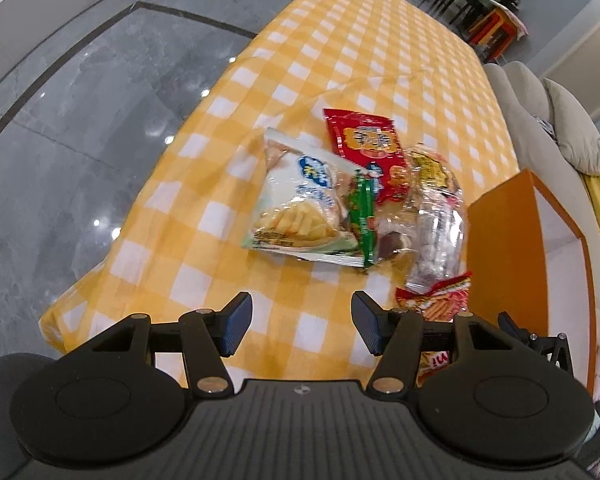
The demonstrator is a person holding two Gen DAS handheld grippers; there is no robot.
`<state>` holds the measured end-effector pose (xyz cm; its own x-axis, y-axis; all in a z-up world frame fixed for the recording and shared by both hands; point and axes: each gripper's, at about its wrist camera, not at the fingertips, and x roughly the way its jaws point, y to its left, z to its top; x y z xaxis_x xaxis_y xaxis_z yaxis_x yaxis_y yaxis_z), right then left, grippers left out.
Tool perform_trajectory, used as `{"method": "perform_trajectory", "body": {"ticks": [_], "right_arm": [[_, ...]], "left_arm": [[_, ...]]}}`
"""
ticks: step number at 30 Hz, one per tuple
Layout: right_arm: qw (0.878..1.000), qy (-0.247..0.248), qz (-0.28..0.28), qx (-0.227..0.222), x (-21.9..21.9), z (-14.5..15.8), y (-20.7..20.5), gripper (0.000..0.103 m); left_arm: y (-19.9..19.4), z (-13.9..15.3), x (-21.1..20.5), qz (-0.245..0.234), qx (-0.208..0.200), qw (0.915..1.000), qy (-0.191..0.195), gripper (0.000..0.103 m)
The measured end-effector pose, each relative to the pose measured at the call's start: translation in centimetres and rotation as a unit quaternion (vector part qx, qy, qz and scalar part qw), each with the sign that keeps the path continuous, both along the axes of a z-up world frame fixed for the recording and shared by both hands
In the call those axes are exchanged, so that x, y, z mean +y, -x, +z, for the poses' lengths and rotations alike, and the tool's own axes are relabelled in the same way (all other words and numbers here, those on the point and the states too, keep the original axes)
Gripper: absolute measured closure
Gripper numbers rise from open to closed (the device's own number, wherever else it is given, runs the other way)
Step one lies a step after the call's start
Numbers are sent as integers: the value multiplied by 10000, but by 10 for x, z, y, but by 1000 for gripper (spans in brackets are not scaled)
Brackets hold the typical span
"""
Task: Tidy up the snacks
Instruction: 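Move the right tool to the red Mimi bag and grasp it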
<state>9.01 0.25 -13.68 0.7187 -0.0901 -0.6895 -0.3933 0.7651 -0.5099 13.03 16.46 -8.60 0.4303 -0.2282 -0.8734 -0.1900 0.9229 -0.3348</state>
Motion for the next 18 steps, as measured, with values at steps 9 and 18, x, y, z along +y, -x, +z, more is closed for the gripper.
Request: {"method": "perform_trajectory", "body": {"ticks": [9,18], "right_arm": [[9993,-135,-205,291,1,-14,-18,17],[9986,-159,-256,430,-6,-9,-18,66]], "left_arm": [[-2,-10,23,287,122,9995,71,36],[-5,-2,7,-30,-400,9987,-330,29]]}}
